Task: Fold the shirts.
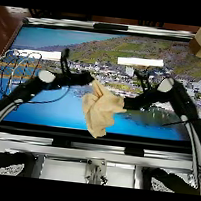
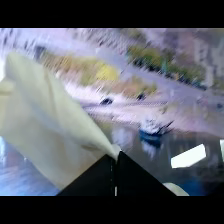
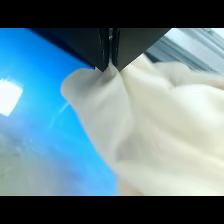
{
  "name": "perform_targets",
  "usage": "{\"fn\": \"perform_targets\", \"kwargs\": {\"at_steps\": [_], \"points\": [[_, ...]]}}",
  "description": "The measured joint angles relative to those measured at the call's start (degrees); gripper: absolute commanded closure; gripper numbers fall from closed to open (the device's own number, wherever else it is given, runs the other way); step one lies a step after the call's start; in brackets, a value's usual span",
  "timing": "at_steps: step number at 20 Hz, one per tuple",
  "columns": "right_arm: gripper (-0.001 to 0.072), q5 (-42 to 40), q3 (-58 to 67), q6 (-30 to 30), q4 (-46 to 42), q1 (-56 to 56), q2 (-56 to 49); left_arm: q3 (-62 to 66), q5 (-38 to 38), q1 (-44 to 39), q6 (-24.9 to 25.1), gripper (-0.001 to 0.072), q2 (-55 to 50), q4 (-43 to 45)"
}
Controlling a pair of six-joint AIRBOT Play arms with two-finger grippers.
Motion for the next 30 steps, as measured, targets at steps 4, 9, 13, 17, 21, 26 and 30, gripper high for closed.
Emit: {"fn": "perform_targets", "kwargs": {"at_steps": [4,9,13,17,21,26,30], "points": [[0.0645,-0.3,17.0,-3.1,-1.4,0.0,9.7,9.9,0.1,2.1,6.6,0.0678,14.9,-0.2],[0.0645,-14.5,33.0,-3.9,3.5,0.0,22.8,17.9,0.9,2.8,10.7,0.0678,32.5,1.2],[0.0645,-22.8,36.9,-3.6,9.6,0.0,29.7,19.4,1.2,2.9,11.6,0.0678,41.4,2.1],[0.0645,-20.2,38.0,-2.3,12.0,0.0,30.9,18.8,-3.5,3.0,7.0,0.0678,43.7,9.3],[0.0645,-7.3,37.6,-1.0,5.3,0.0,26.9,11.9,-9.0,3.0,-4.5,0.0678,44.2,25.7],[0.0645,-5.8,33.2,-3.0,-5.0,0.0,13.0,-2.3,-9.8,2.9,-13.9,0.0678,41.0,37.5],[0.0645,-25.5,31.6,-3.8,-3.1,0.1,-3.4,-8.4,-4.0,2.9,-16.3,0.0676,34.8,40.2]]}}
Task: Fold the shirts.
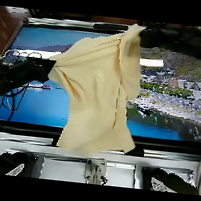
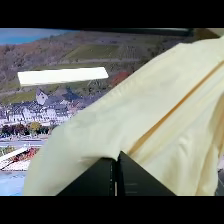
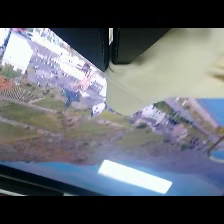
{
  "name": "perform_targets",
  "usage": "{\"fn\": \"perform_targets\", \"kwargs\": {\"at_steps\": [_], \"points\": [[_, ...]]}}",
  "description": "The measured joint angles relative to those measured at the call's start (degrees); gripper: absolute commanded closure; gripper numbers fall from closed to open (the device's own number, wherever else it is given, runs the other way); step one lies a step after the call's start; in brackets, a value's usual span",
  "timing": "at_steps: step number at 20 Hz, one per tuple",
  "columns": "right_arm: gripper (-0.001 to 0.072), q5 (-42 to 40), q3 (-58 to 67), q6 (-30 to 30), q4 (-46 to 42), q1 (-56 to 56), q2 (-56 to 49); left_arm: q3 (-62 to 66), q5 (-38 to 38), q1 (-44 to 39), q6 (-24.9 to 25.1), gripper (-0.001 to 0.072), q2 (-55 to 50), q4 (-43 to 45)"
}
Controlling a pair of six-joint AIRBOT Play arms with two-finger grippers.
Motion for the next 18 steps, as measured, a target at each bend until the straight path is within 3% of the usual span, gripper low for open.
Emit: {"fn": "perform_targets", "kwargs": {"at_steps": [3,6,7,8,9,14,18], "points": [[0.0645,-13.0,-0.3,2.5,8.3,0.0,-11.6,-1.5,5.1,0.0,-0.6,0.0676,-6.5,0.9],[0.0644,-16.2,-0.4,4.7,16.7,0.0,-21.1,-2.1,8.2,0.0,-2.3,0.0676,-14.7,0.4],[0.0579,-15.0,-0.5,5.0,18.6,0.0,-23.6,-2.3,8.7,0.0,-3.1,0.0676,-17.1,-0.5],[0.0358,-13.2,-0.5,5.4,20.0,-0.1,-25.3,-2.3,9.0,0.0,-3.5,0.0676,-19.4,-1.1],[0.0221,-11.1,-0.5,5.5,21.2,-0.3,-26.4,-2.3,9.5,0.0,-3.8,0.0676,-20.9,-1.6],[0.0221,10.2,-0.2,4.2,23.4,-6.1,-22.5,-1.7,10.4,1.4,-0.2,0.0676,-21.6,-3.1],[0.0222,35.6,-4.1,9.0,11.9,-9.0,-11.9,-1.4,9.0,4.0,3.2,0.0676,-18.6,-3.5]]}}
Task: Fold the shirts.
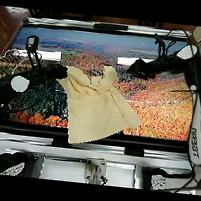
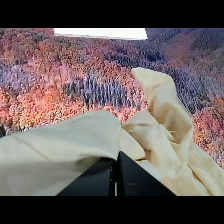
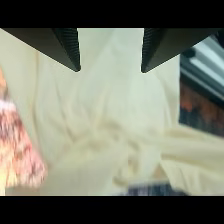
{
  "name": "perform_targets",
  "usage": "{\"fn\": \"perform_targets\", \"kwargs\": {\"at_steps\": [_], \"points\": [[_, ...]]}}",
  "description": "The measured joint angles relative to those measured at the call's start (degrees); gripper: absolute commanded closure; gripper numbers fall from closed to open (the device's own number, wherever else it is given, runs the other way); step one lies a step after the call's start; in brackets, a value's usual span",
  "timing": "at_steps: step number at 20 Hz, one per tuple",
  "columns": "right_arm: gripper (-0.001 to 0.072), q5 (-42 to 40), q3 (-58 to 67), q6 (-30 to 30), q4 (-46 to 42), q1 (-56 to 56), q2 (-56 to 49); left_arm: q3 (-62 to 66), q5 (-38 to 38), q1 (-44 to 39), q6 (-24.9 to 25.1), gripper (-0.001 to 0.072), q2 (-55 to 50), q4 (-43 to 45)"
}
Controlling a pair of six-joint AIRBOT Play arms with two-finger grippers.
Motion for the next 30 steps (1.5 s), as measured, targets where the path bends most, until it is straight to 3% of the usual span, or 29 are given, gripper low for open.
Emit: {"fn": "perform_targets", "kwargs": {"at_steps": [2,4,7,10,18,25,26,27,30], "points": [[0.0221,5.3,-8.2,3.1,-6.6,0.2,8.3,0.0,-3.6,1.4,1.3,0.0676,0.7,0.0],[0.0213,5.2,-20.8,7.4,-9.8,1.2,18.3,0.0,-8.3,2.0,2.2,0.0676,1.0,0.0],[0.0213,-1.4,-40.2,14.0,-7.0,2.5,30.3,0.0,-13.2,2.1,2.7,0.0676,1.3,0.0],[0.0213,-9.4,-55.4,18.0,-3.0,4.8,35.6,0.0,-15.1,2.3,3.0,0.0676,1.4,0.0],[0.0213,-31.6,-67.3,26.2,3.5,18.7,30.3,0.0,-16.6,2.4,3.1,0.0676,1.4,0.0],[0.0221,-50.8,-67.3,27.4,16.0,27.0,22.2,0.0,-16.7,2.4,3.2,0.0676,1.4,0.0],[0.0474,-52.7,-66.9,27.4,16.7,27.5,21.7,0.0,-16.7,2.4,3.1,0.0675,1.4,0.0],[0.0647,-54.8,-66.5,27.1,16.7,27.8,21.2,0.0,-16.7,2.4,3.2,0.0676,1.4,0.0],[0.0647,-57.8,-63.1,23.8,17.5,28.2,20.9,0.2,-16.8,2.8,3.1,0.0676,1.5,0.0]]}}
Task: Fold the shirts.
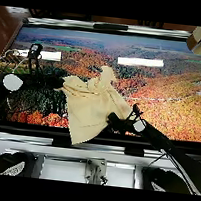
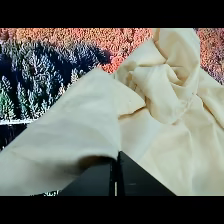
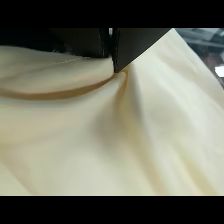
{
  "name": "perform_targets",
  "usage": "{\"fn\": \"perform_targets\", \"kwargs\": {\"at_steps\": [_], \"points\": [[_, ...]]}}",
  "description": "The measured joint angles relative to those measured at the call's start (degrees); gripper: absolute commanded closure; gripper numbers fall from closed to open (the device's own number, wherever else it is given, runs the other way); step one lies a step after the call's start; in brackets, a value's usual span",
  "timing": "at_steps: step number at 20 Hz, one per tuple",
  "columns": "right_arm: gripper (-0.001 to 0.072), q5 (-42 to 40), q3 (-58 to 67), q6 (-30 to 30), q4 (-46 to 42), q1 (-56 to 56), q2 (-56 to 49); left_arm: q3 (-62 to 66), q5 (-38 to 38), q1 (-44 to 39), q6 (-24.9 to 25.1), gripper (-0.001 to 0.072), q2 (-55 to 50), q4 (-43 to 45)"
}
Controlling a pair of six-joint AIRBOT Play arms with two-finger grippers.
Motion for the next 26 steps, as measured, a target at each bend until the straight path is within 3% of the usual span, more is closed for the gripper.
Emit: {"fn": "perform_targets", "kwargs": {"at_steps": [3,7,10,14,18,21,24,26], "points": [[0.0647,4.0,7.4,-7.6,-3.5,-2.1,3.2,2.6,-0.5,2.6,0.1,0.0676,1.8,0.0],[0.0647,19.9,25.9,-14.0,-22.2,-9.6,14.6,14.7,-0.2,7.5,3.3,0.0676,9.9,0.0],[0.0647,25.7,41.2,-15.3,-34.6,-15.5,24.3,26.7,3.4,10.5,2.5,0.0676,17.5,0.0],[0.0647,27.8,52.2,-14.0,-40.9,-19.5,33.2,36.7,6.2,12.1,-1.0,0.0676,26.0,0.0],[0.0646,37.8,55.3,-12.7,-46.1,-20.8,36.0,39.5,2.3,12.6,-2.2,0.0677,30.0,5.2],[0.0646,49.1,53.9,-12.2,-50.8,-21.1,34.1,38.5,-6.9,12.7,-2.6,0.0676,29.9,10.7],[0.0646,56.3,44.5,-11.8,-52.5,-21.2,31.6,32.5,-15.2,12.8,-2.8,0.0676,28.6,14.3],[0.0646,55.5,35.8,-11.6,-53.1,-21.2,29.6,25.9,-17.2,12.8,-2.8,0.0676,27.3,15.6]]}}
